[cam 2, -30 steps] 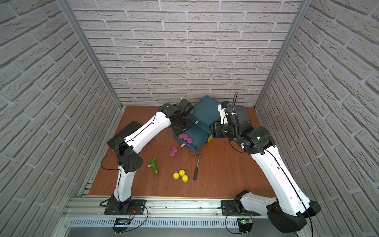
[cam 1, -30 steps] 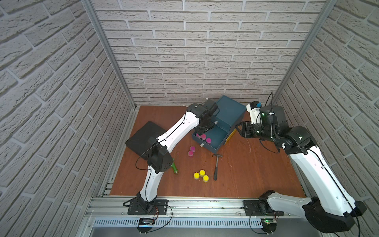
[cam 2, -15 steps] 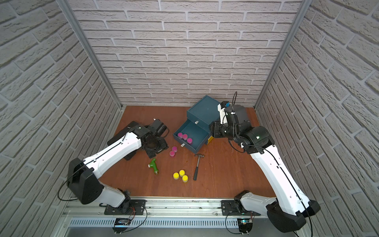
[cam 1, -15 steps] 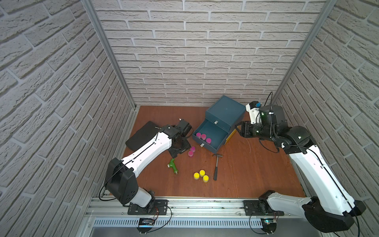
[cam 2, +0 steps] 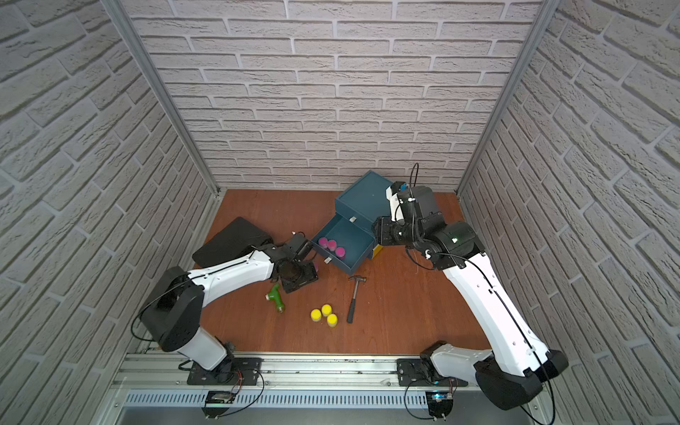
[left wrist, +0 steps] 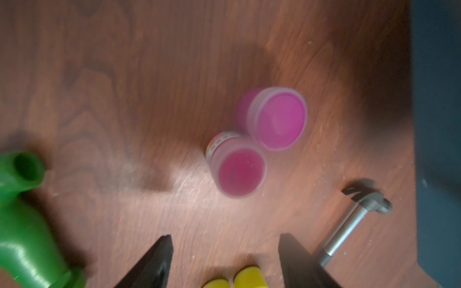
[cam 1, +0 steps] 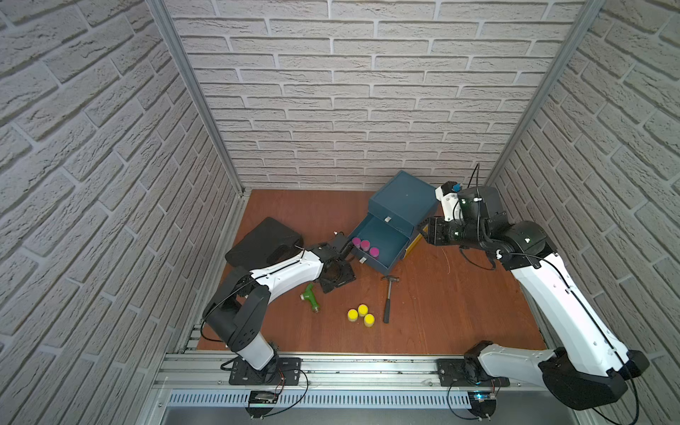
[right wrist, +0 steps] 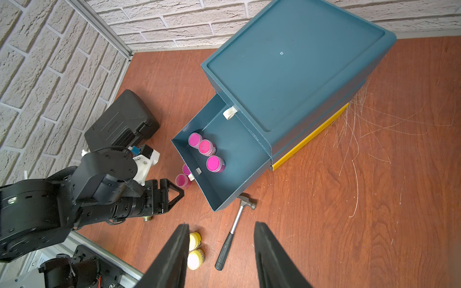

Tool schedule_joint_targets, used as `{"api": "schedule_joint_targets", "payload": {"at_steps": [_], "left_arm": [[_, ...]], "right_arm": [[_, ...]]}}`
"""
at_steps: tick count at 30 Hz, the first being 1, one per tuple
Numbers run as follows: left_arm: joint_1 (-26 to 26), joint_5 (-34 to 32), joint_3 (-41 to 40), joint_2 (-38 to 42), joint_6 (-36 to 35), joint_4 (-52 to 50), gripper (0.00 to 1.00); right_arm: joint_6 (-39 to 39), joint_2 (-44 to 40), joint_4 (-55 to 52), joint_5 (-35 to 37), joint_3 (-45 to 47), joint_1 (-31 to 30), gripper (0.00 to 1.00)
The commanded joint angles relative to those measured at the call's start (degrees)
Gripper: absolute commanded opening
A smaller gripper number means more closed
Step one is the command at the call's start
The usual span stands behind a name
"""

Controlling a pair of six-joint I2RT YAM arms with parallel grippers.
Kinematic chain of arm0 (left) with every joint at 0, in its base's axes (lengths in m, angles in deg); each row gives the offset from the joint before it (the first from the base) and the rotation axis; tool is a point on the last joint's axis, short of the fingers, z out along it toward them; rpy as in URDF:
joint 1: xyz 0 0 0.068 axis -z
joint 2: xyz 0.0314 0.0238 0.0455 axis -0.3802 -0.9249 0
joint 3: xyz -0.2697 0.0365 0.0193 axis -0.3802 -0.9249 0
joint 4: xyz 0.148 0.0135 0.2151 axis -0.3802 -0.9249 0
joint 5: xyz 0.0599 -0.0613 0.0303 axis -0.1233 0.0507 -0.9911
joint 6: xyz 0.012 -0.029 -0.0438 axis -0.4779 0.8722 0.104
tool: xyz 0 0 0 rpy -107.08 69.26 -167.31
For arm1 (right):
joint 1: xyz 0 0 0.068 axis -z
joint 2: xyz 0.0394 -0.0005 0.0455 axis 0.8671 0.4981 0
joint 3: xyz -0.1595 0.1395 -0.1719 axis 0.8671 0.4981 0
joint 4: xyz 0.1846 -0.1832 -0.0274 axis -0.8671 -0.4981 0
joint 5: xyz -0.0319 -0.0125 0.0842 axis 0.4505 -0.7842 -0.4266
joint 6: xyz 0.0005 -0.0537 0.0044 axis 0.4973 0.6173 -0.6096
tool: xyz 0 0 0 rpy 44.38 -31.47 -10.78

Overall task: Put the paint cans in the drawer according to color
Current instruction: Pick up the paint can at the center of the board.

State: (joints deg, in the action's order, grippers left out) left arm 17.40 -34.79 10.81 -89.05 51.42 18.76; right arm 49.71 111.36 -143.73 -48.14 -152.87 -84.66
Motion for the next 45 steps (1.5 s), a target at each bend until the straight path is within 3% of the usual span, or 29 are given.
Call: {"api": "schedule_joint_targets", "payload": {"at_steps": [1, 20, 45], "left_arm": [[-0.62, 0.15, 2.29, -1.86, -2.09, 2.42, 0.72], [-3.69, -1.53, 3.21, -6.84, -0.04, 2.00, 0.67], [-6.14, -2.50, -0.60, -4.08, 3.44, 1.24, 0.45]], "right_arm": [[-0.23, -0.93, 0.94, -0.02, -0.83, 0.34, 0.48], [-0.57, -0.46, 1.68, -0.19, -0.28, 0.36, 0.48], [-1.05, -0.91, 2.07, -0.40, 0.60, 0.38, 0.48]]}}
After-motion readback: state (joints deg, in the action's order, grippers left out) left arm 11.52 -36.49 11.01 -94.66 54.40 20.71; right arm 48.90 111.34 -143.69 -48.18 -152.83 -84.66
